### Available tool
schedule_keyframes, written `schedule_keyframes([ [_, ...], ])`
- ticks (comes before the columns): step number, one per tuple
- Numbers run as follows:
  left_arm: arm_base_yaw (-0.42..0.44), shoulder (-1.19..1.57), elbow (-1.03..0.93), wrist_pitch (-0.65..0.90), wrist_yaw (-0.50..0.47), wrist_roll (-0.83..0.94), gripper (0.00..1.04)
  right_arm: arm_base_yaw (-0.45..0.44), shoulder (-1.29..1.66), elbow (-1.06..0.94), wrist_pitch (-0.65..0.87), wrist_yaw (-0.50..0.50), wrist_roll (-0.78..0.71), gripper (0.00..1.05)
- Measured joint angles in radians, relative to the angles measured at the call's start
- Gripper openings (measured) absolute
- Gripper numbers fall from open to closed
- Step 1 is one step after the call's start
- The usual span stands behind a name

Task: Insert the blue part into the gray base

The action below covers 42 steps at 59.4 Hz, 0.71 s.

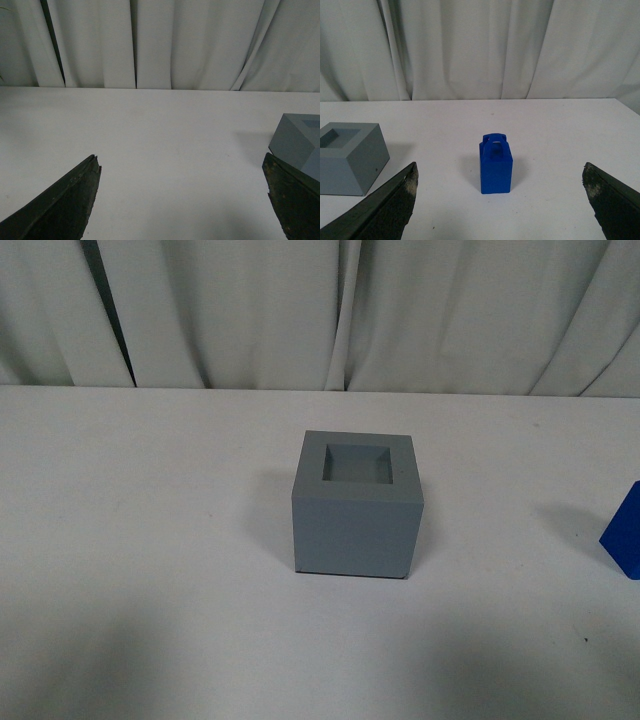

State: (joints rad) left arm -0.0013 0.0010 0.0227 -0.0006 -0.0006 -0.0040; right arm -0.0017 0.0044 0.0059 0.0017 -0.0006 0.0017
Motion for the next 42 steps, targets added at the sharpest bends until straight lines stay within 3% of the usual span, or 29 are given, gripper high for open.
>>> schedule_keyframes([
  [42,0.0,0.0,0.0,0.0,0.0,0.0,0.98,0.0,0.0,0.0,0.0,0.0,0.0,0.96],
])
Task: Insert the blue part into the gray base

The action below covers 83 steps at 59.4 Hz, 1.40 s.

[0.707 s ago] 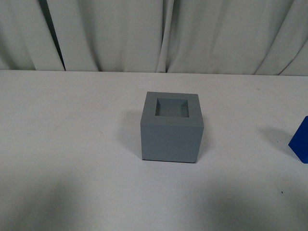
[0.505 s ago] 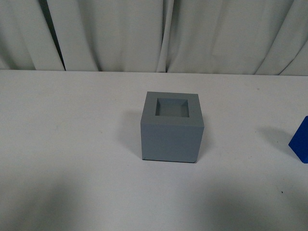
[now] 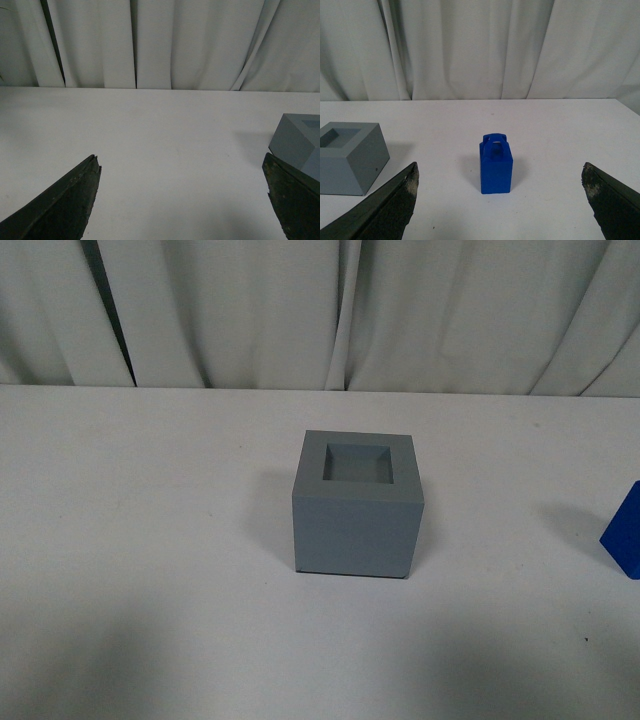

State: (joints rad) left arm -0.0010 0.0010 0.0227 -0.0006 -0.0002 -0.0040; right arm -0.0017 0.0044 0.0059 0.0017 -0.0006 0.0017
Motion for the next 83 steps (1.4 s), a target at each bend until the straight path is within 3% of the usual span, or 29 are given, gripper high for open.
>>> schedule_keyframes([
  [12,0.0,0.0,0.0,0.0,0.0,0.0,0.98,0.0,0.0,0.0,0.0,0.0,0.0,0.96],
  [21,0.0,0.0,0.0,0.0,0.0,0.0,0.98,0.045,0.192,0.122,-0.269,0.128,-0.023,0.96],
  [29,0.0,0.0,0.0,0.0,0.0,0.0,0.98,0.051,0.35,0.208,-0.315,0.153,-0.007,0.96],
  [49,0.0,0.0,0.0,0.0,0.0,0.0,0.98,-0.107,0.905,0.612,-0.447,-0.054,0.034,0.96],
  [69,0.0,0.0,0.0,0.0,0.0,0.0,0.98,-0.092,1.327,1.069,-0.637,-0.077,0.019,0.96],
  [83,0.0,0.0,0.0,0.0,0.0,0.0,0.98,-0.064,1.464,1.168,-0.678,-0.039,-0.024,0.96],
])
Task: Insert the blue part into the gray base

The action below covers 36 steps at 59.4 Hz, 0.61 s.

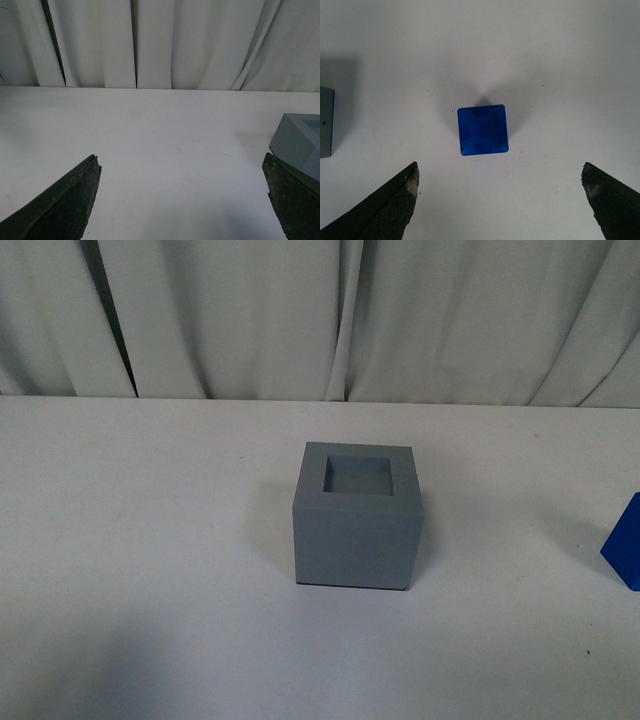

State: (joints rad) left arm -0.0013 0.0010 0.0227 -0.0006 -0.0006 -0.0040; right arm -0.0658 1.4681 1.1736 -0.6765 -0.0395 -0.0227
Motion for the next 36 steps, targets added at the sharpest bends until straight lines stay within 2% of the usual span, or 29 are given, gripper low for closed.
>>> schedule_keyframes([
  [36,0.0,0.0,0.0,0.0,0.0,0.0,0.98,0.036,0.196,0.006,0.056,0.051,-0.022,0.96],
])
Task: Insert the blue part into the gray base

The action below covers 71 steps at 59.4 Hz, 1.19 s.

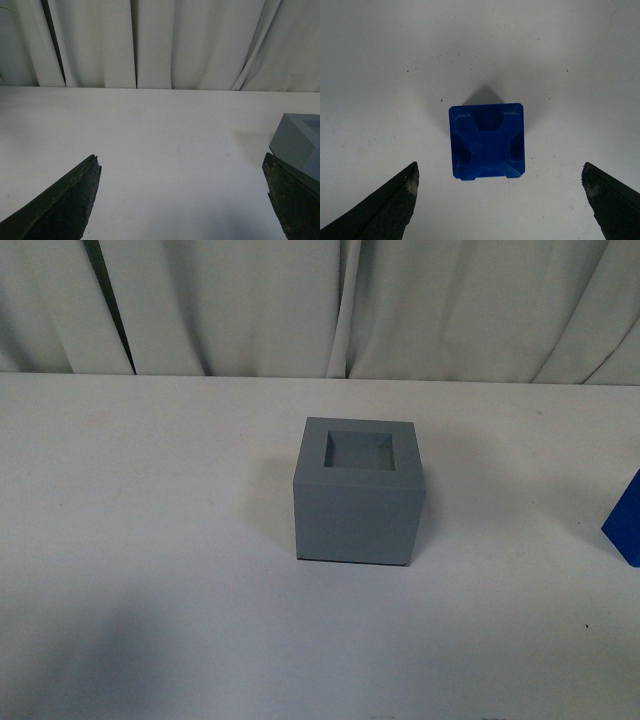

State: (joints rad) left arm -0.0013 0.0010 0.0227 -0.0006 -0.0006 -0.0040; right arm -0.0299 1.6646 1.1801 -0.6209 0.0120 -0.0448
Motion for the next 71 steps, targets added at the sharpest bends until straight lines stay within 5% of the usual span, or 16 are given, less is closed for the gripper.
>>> schedule_keyframes([
  [62,0.0,0.0,0.0,0.0,0.0,0.0,0.98,0.047,0.161,0.055,0.056,0.051,0.027,0.96],
  [71,0.0,0.0,0.0,0.0,0.0,0.0,0.98,0.058,0.169,0.058,0.057,0.059,0.03,0.77],
])
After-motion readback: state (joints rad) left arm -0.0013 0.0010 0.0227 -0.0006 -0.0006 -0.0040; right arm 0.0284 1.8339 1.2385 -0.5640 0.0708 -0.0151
